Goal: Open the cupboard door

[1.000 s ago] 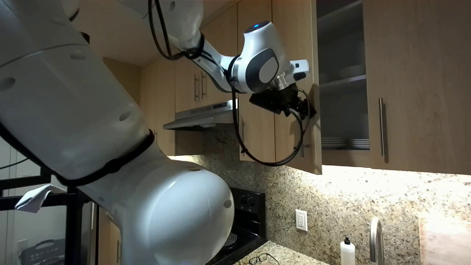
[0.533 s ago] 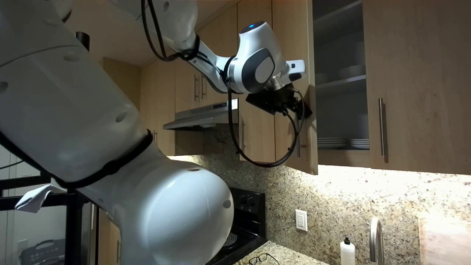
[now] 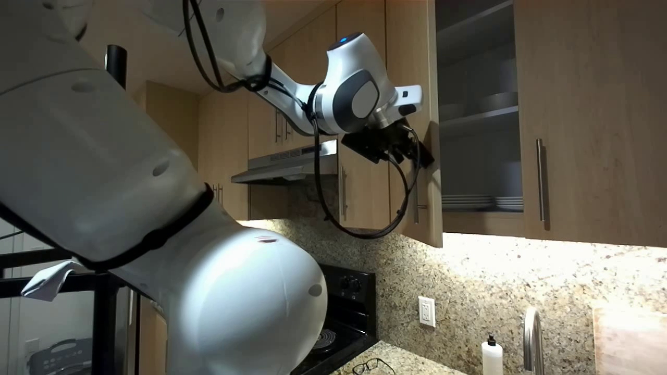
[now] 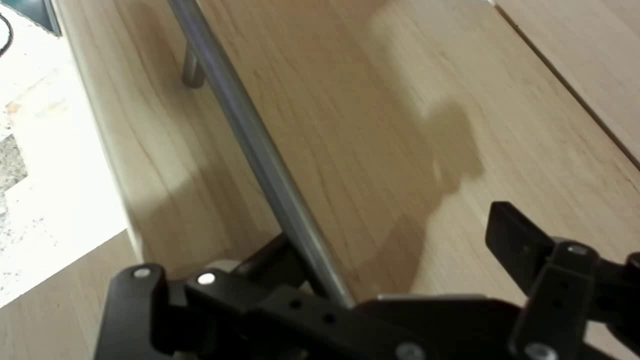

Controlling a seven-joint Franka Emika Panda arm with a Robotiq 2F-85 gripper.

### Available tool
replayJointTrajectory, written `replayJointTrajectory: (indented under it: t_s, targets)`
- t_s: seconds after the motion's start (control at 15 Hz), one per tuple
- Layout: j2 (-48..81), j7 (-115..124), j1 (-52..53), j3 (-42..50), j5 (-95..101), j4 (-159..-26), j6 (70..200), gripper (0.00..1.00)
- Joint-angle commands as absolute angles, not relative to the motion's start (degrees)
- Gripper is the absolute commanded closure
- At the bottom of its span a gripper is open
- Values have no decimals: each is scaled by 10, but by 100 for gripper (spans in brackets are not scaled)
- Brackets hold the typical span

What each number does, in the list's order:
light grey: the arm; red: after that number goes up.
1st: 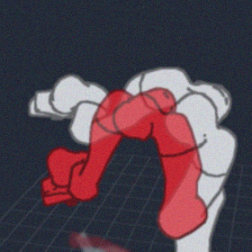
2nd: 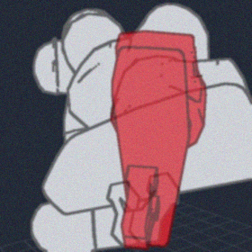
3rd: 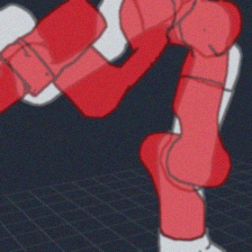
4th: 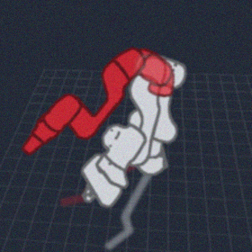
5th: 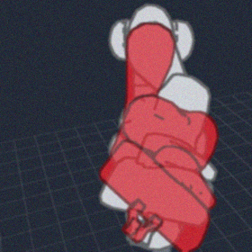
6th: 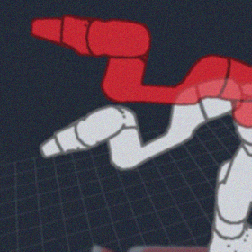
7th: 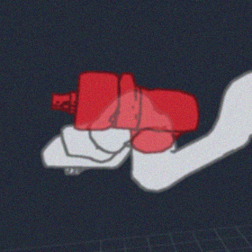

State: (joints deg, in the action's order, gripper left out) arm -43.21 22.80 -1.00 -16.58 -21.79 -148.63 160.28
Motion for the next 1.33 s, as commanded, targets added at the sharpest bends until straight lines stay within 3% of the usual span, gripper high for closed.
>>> replayJointTrajectory:
  t_s: [0.0, 1.27]
  targets:
    - [-394, 305, 26, -221, -227, -1489, 1613, 0]
    - [-422, 419, -8, -296, -232, -1485, 1608, 0]
